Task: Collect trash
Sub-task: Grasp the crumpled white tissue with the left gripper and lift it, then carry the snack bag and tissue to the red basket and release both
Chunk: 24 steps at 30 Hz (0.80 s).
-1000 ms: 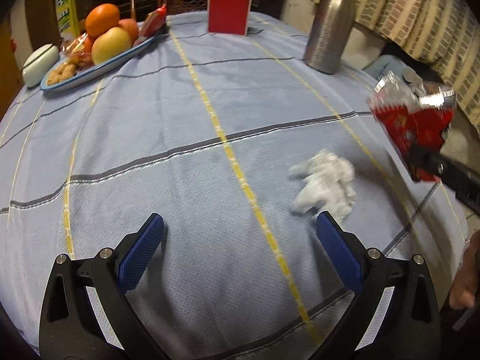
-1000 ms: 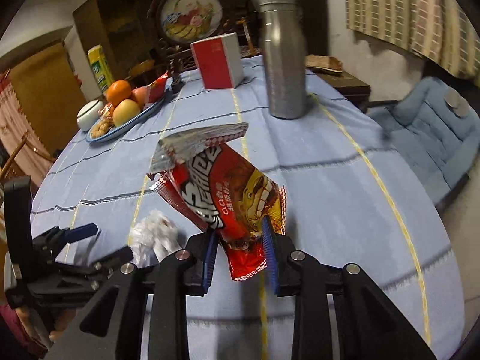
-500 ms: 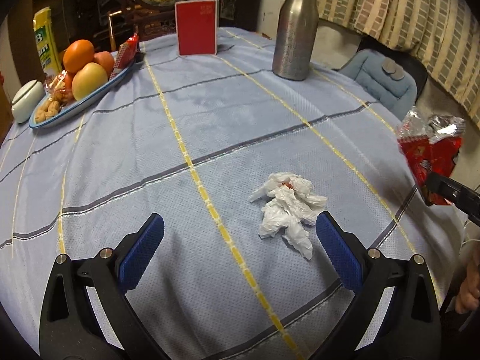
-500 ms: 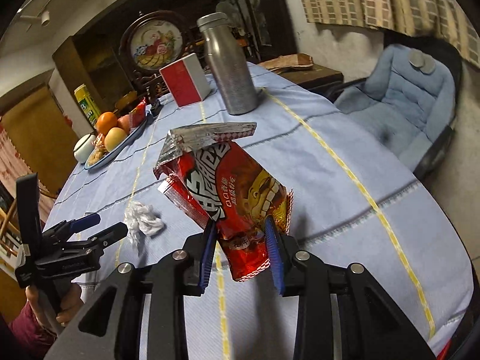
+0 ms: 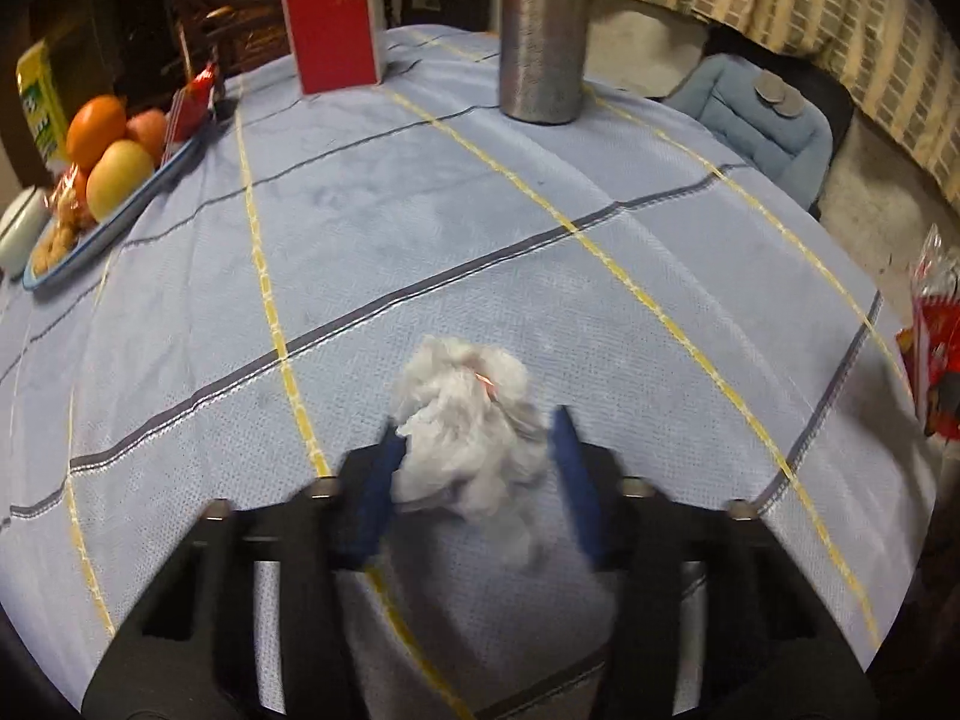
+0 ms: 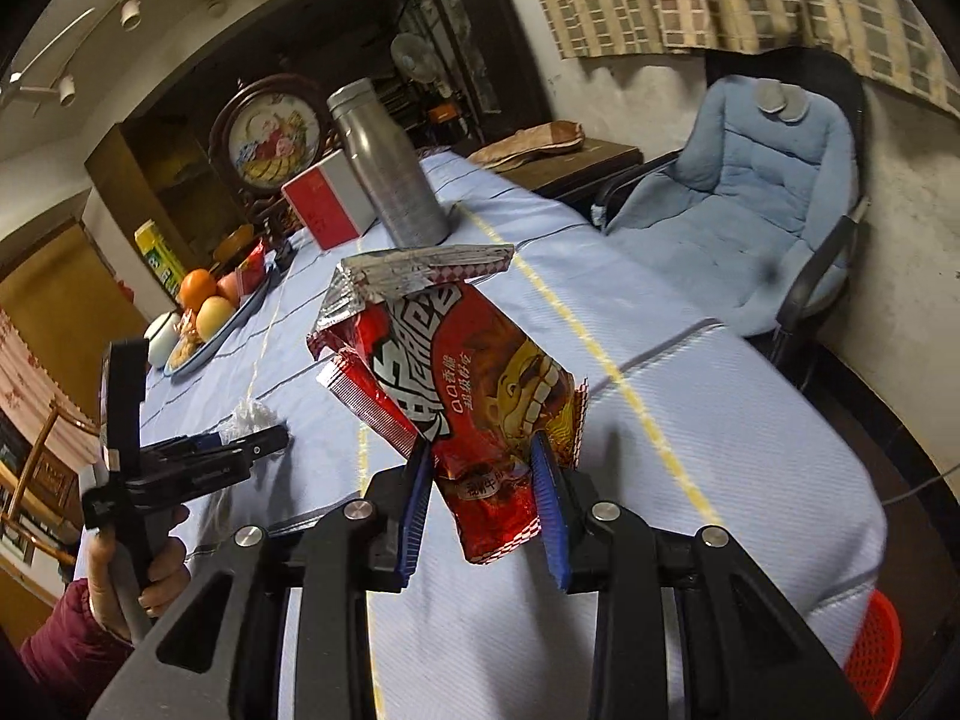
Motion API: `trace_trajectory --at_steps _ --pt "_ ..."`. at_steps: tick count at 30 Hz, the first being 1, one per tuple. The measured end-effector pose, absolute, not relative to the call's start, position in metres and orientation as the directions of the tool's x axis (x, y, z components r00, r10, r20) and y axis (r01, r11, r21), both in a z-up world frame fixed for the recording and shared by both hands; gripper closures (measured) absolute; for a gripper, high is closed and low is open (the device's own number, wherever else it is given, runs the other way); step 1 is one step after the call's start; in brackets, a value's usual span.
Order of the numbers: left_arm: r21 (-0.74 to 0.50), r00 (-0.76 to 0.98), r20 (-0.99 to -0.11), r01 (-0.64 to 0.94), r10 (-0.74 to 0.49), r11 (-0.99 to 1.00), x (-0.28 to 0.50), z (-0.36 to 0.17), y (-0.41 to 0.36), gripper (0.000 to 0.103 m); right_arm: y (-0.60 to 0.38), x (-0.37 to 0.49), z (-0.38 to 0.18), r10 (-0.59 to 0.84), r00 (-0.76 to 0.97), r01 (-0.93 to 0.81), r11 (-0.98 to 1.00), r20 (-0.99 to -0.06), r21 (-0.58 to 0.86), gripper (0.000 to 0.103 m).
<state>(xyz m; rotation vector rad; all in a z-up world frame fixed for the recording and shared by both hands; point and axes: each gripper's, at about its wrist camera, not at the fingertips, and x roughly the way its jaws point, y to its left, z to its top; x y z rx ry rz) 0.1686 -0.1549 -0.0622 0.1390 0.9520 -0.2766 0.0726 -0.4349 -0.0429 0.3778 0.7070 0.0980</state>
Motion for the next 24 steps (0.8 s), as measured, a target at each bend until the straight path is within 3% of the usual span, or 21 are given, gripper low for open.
trace_trajectory --at_steps 3,24 --pt "-0.017 0.561 -0.806 0.300 -0.190 0.954 0.161 -0.056 -0.157 0.069 -0.447 0.062 -0.042 0.202 0.772 0.056 0.923 -0.602 0.381 0.069" --pt "-0.033 0.634 -0.682 0.472 -0.366 0.881 0.059 -0.005 -0.229 0.070 -0.493 -0.040 -0.028 0.094 0.829 0.134 0.924 -0.551 0.359 0.069"
